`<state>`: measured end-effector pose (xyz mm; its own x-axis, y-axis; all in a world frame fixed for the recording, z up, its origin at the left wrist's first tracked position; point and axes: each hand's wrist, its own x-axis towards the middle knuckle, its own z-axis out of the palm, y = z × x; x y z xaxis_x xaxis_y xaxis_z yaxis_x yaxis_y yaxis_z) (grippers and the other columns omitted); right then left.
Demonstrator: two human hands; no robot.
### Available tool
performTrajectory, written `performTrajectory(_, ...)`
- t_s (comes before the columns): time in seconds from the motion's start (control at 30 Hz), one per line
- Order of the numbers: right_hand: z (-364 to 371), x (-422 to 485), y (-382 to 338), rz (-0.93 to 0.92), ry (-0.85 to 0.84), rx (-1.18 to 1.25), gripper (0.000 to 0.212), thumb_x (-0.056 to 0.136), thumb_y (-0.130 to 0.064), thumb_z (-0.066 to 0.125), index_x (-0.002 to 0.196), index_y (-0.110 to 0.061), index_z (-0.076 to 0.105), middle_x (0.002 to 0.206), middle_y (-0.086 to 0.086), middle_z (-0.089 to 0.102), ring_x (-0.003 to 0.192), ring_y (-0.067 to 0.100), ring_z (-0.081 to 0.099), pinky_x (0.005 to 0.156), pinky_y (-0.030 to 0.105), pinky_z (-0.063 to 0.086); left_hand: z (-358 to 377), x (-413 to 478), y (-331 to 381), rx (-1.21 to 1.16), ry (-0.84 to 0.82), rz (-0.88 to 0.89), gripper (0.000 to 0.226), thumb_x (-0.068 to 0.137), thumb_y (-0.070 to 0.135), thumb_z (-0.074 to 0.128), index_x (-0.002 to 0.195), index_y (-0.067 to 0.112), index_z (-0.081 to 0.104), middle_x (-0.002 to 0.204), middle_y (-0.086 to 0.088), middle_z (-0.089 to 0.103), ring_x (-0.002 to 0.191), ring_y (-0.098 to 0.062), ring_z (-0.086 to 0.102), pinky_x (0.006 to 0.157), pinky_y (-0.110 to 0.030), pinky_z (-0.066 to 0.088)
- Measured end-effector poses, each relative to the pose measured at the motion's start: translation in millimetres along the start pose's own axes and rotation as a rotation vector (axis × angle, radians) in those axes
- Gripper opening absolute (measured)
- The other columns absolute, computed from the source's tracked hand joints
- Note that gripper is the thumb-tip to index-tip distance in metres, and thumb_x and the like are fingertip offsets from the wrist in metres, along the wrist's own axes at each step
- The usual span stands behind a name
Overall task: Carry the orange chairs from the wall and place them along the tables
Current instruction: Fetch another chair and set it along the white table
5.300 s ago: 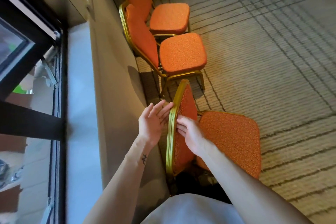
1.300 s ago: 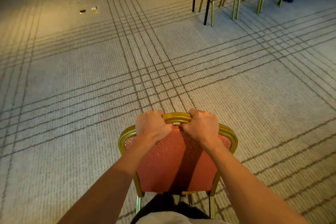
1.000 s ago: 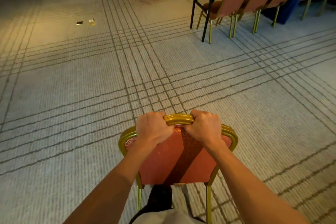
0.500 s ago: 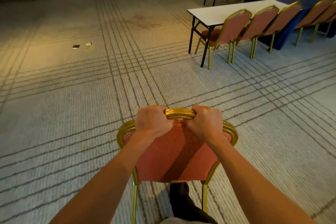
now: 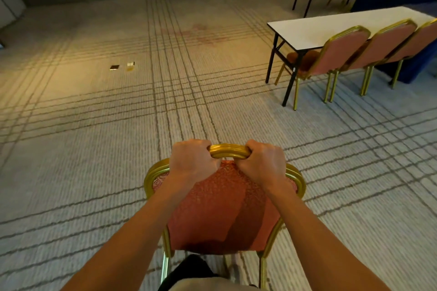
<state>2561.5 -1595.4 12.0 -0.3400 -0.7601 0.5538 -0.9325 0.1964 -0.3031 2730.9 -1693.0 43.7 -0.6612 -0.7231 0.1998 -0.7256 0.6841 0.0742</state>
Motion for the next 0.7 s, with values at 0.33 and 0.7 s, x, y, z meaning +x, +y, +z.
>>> performTrajectory(0.33, 103, 161, 59, -0.014, -0.045, -0.014, 0.031, 0.073, -0.044, 0.06, 0.058, -0.017, 0.053, 0.047, -0.001, 0.052, 0.039, 0.022, 0.05, 0.042, 0.027, 0.036, 52, 185, -51, -0.052, -0.014, -0.039, 0.032, 0.084, 0.051, 0.061, 0.069, 0.024, 0.052, 0.059, 0.007, 0.046, 0.059, -0.02, 0.053, 0.053, -0.029, 0.036)
performTrajectory(0.7, 203, 355, 118, 0.007, -0.052, -0.083, 0.031, 0.068, -0.035, 0.077, 0.058, -0.018, 0.053, 0.047, -0.002, 0.052, 0.039, 0.022, 0.049, 0.045, 0.024, 0.031, 83, 411, -114, -0.153, -0.04, 0.036, 0.031, 0.084, 0.052, 0.047, 0.071, 0.025, 0.05, 0.056, 0.009, 0.037, 0.058, -0.02, 0.047, 0.055, -0.03, 0.031)
